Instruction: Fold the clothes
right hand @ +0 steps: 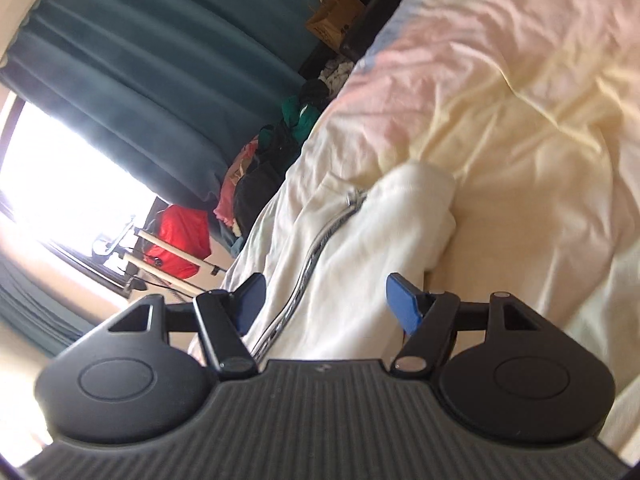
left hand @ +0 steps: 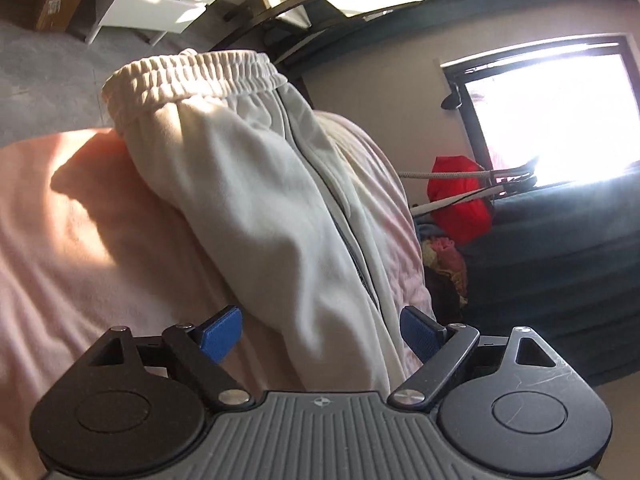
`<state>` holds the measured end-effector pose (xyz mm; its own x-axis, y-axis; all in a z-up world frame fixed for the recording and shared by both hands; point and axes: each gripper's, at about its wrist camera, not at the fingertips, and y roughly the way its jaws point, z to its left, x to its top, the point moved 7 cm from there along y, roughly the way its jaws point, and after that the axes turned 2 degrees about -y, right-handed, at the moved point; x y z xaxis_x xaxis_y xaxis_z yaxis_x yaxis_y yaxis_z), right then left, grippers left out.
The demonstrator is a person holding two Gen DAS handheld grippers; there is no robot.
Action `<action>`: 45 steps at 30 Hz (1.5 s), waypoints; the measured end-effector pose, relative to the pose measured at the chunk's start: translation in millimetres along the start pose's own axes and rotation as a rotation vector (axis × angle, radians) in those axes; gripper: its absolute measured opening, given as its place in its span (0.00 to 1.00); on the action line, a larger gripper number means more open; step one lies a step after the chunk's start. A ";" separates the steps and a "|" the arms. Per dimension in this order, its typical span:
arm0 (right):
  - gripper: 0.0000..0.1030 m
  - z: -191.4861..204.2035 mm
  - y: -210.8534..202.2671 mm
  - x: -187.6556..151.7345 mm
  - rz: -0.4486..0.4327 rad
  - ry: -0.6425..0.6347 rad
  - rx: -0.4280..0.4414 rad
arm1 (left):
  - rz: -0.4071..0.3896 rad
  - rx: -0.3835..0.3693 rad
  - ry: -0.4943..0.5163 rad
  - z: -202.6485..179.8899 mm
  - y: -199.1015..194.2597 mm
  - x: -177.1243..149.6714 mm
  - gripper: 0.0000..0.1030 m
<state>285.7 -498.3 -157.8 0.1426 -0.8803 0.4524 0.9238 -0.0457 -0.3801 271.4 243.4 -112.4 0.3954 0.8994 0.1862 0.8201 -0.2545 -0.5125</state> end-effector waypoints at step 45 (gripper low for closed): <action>0.14 -72.6 -71.3 -2.5 -0.071 0.211 -0.056 | -0.018 0.203 0.157 23.3 -137.4 4.9 0.19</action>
<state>193.6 -527.2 -190.4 -0.0050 -0.9531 0.3027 0.9071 -0.1317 -0.3998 151.0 291.1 -60.6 0.4538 0.8330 0.3166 0.7340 -0.1480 -0.6628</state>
